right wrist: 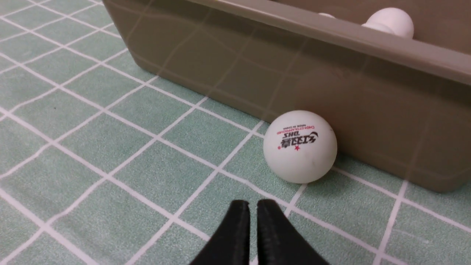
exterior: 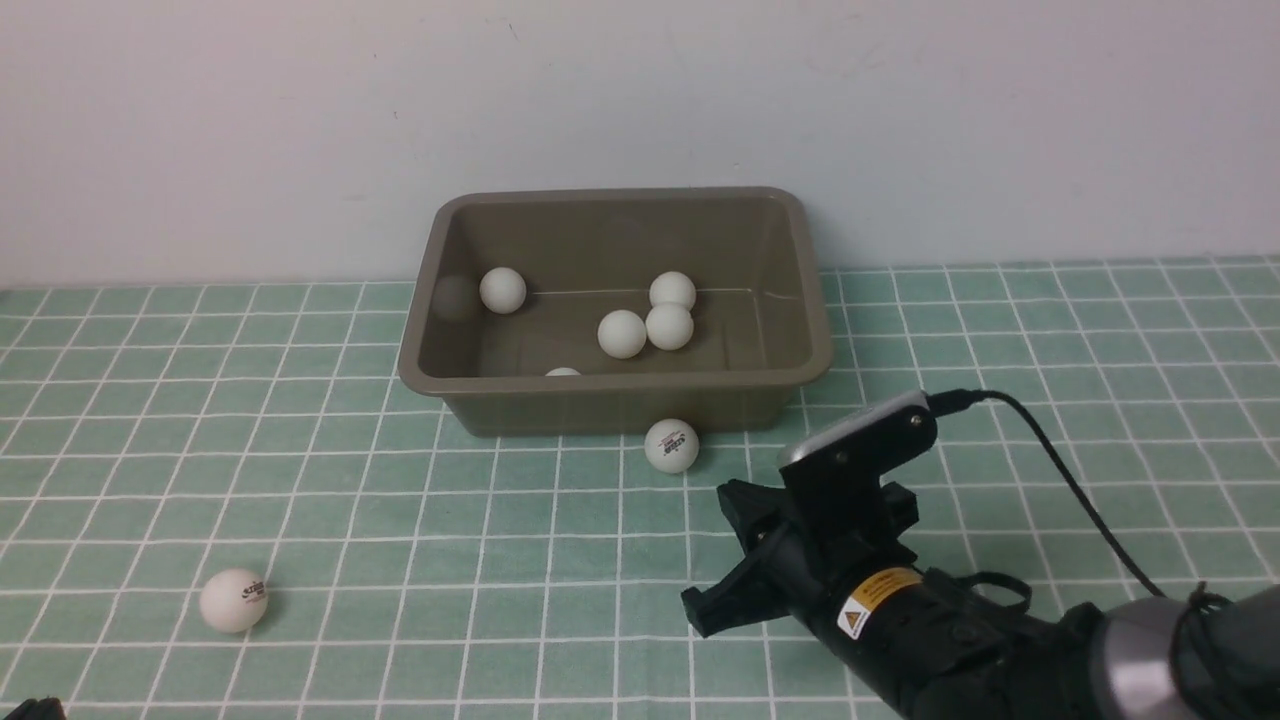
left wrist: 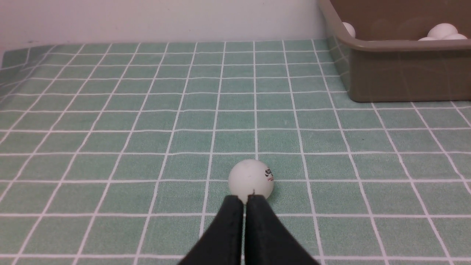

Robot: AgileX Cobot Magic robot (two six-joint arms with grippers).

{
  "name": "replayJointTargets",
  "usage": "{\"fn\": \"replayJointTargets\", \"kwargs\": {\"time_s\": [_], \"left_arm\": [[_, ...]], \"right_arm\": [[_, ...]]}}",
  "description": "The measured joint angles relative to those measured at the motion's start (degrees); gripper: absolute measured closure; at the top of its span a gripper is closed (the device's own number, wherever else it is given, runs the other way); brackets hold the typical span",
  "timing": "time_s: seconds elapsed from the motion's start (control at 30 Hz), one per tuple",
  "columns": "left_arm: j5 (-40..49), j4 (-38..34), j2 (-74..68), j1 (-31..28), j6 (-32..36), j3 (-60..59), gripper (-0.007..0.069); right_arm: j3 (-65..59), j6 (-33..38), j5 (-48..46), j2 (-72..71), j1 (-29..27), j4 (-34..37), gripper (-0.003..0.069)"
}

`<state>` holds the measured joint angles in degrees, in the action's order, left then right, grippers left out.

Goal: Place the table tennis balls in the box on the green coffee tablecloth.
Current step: 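Reach for and grasp a ping pong ball on the table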

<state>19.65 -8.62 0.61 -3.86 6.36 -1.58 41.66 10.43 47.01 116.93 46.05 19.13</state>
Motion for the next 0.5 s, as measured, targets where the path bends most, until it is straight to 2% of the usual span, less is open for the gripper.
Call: {"fn": "replayJointTargets", "kwargs": {"time_s": [0.27, 0.37, 0.5], "left_arm": [[0.0, 0.0, 0.0, 0.0, 0.0, 0.0, 0.0629], [0.0, 0.0, 0.0, 0.0, 0.0, 0.0, 0.0629], [0.0, 0.0, 0.0, 0.0, 0.0, 0.0, 0.0629]], "right_arm": [[0.2, -1.7, 3.3, 2.3, 0.0, 1.0, 0.0145], [1.1, -1.7, 3.2, 4.0, 0.0, 2.9, 0.0103], [3.6, -1.7, 3.0, 5.3, 0.0, 3.0, 0.0095]]}}
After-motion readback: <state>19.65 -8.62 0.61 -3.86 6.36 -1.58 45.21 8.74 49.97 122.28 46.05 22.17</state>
